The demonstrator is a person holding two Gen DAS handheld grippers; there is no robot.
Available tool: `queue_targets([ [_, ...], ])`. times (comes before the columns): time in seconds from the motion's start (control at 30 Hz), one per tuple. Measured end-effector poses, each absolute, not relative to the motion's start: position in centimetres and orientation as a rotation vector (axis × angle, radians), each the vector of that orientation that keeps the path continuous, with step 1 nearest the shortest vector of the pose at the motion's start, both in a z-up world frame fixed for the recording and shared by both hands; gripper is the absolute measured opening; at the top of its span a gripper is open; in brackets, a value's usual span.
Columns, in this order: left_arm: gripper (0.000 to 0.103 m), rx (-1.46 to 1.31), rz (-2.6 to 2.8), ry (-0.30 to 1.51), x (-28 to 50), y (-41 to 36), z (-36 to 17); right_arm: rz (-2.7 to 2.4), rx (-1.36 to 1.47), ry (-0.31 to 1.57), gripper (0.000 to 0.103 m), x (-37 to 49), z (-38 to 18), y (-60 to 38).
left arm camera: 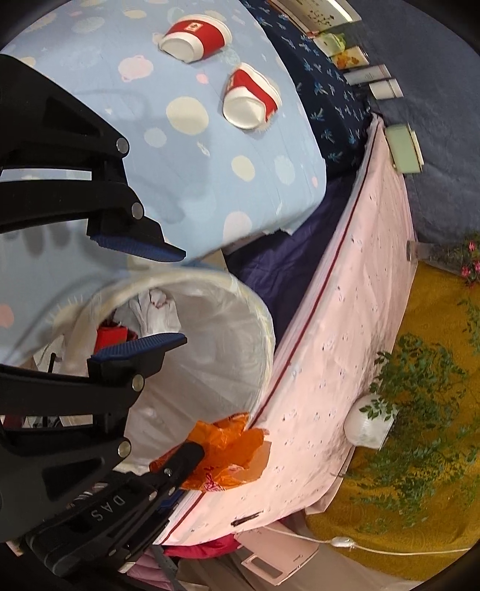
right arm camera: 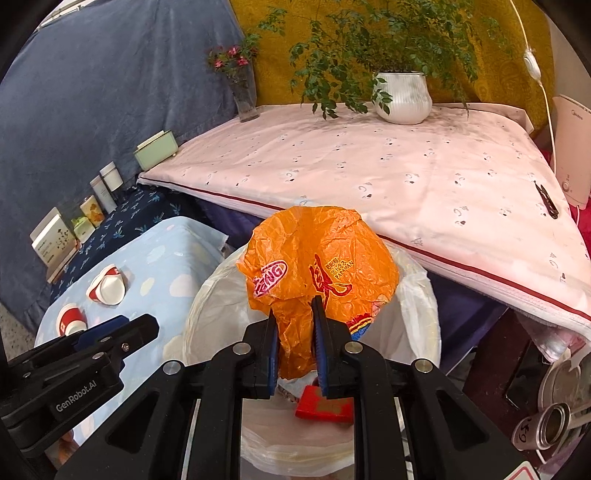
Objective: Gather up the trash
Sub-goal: 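Carry the glove and orange bag over the bin and open both tools, then move both open tools back toward the two red-and-white paper cups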
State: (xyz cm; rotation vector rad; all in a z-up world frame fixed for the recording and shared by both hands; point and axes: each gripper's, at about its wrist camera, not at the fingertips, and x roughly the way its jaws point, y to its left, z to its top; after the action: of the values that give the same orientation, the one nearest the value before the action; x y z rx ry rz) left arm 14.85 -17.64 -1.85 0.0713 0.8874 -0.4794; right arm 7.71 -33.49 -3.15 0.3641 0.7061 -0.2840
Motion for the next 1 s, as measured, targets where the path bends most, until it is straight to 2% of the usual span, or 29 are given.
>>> queue_targets([
  [0.07,0.042,0.072,-0.46,0.885,15.0,-16.9,-2.0,-0.287,0.358,0.704,0.023,8.0,-3.2,-33.1],
  [0.17,0.049,0.059,-0.424,0.888,15.4,-15.5,-2.1,-0.291,0.355,0.696,0.049,8.2,-3.0,-32.5],
  [0.2,0.055,0.052,-0.407,0.885,15.6,-14.9,-2.1,-0.29,0.353,0.689,0.051,8.2,-2.9,-32.3],
  [0.47,0.057,0.018,-0.323,0.875,16.6,-11.3,-2.0,-0.268,0.337,0.686,0.051,9.3,-2.1,-30.2],
  [0.53,0.064,0.005,-0.302,0.875,16.8,-10.3,-1.9,-0.254,0.337,0.688,0.055,9.4,-1.9,-29.5],
  [0.6,0.066,-0.01,-0.278,0.869,16.9,-9.1,-1.9,-0.242,0.332,0.691,0.056,9.5,-1.8,-28.8],
  [1.0,0.069,-0.063,-0.145,0.886,18.0,-1.8,-2.5,-0.126,0.286,0.728,0.061,11.5,-1.5,-21.7],
])
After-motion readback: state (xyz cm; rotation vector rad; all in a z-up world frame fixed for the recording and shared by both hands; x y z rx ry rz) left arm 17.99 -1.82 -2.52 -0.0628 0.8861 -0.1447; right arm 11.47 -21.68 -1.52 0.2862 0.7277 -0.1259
